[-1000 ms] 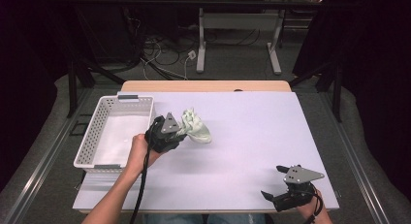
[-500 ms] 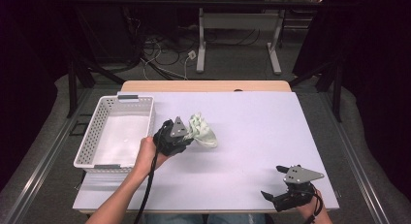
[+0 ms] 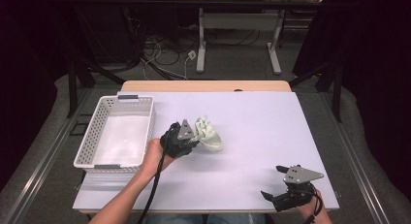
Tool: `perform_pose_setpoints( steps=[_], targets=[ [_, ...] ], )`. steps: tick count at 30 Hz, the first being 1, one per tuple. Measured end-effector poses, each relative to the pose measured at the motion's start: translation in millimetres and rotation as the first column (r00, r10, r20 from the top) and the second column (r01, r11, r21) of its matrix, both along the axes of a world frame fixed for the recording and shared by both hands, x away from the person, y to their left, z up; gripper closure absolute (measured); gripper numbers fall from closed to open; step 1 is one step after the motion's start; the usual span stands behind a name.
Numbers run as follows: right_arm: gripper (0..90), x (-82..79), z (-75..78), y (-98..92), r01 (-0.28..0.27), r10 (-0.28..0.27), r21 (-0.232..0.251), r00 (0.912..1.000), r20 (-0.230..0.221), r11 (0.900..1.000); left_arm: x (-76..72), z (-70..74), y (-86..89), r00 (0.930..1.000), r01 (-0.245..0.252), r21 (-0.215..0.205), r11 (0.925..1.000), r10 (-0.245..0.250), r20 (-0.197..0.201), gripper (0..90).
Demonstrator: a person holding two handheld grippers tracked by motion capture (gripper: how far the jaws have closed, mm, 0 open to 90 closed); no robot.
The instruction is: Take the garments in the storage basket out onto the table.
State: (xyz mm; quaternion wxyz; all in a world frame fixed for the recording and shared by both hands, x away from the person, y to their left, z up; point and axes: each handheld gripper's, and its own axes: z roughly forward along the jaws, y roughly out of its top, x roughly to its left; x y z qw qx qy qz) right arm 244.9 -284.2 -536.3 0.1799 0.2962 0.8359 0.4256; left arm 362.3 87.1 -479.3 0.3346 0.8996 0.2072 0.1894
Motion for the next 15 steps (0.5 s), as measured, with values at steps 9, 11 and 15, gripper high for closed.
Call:
perform_pose_setpoints(
  steps=[9,11,15],
  targets=[
    [0.6,0.1,0.2,0.0,0.000,0.000,-0.002,1.0000,0.004,1.000,1.2,-7.6,-7.8,1.0000,0.007,-0.014,0.9999,-0.007,-0.006,72.5],
    [0.6,0.3,-0.3,0.2,0.001,-0.001,-0.001,1.0000,0.001,1.000,2.0,-9.6,-9.4,1.0000,0.004,-0.016,0.9999,-0.004,-0.008,72.5],
    [0.6,0.4,-0.2,0.3,0.000,0.000,0.000,1.0000,0.001,1.000,4.2,-13.0,-11.7,0.9999,0.005,-0.026,0.9996,-0.006,-0.014,72.5]
  ],
)
